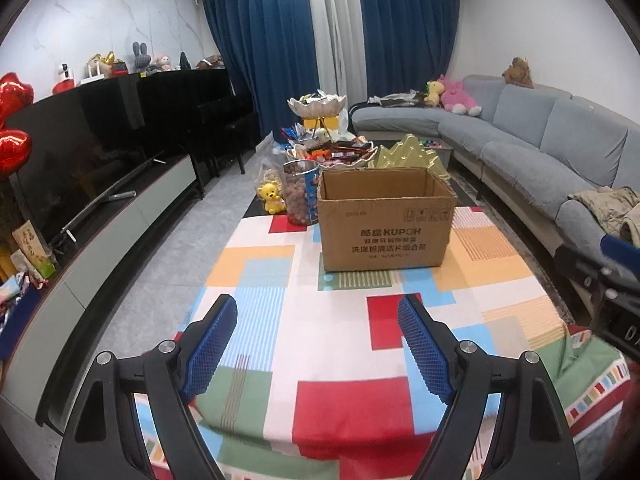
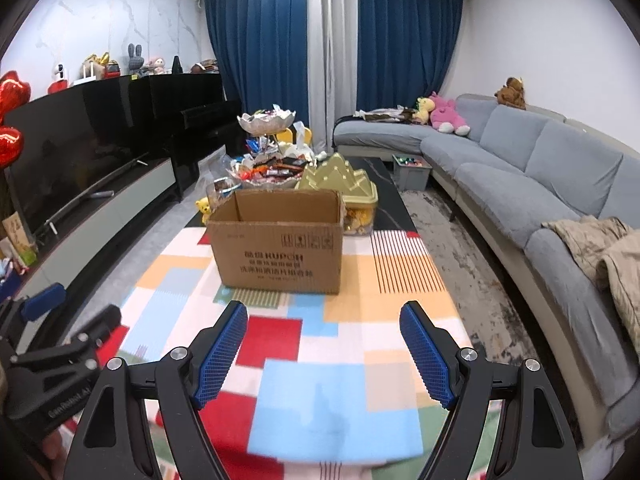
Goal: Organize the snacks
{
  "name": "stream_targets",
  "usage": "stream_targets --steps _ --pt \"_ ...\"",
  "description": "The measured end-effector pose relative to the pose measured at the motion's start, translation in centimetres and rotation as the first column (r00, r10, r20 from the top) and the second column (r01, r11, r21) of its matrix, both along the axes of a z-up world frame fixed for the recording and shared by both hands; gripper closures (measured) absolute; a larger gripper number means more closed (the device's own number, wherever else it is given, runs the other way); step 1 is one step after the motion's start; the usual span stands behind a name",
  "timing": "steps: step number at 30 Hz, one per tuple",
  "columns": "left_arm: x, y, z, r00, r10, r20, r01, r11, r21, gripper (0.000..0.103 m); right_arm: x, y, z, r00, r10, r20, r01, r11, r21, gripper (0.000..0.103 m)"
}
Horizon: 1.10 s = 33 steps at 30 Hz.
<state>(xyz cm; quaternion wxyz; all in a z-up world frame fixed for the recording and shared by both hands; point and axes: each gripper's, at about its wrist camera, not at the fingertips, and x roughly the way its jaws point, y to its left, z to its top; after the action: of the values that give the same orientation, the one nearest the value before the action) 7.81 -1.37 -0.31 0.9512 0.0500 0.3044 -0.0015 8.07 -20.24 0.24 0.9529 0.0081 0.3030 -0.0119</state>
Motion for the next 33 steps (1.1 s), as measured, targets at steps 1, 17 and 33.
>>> stream_targets --steps 1,17,33 --pt "-0.6 -0.1 0.0 1.000 -0.004 0.004 0.004 1.000 0.002 0.020 -0.7 0.0 -0.1 1.000 0.000 0.001 0.000 1.000 0.007 0.024" --pt "-5.1 0.8 -0.7 1.000 0.021 0.000 -0.021 1.000 0.011 0.013 -5.2 0.9 0.6 1.000 -0.007 0.012 0.008 0.999 -0.051 0.024" --pt "-7.3 1.2 0.6 0.996 0.057 0.062 -0.058 0.998 0.010 0.000 -6.9 0.0 1.4 0.998 -0.052 0.027 0.053 0.998 -0.030 0.010"
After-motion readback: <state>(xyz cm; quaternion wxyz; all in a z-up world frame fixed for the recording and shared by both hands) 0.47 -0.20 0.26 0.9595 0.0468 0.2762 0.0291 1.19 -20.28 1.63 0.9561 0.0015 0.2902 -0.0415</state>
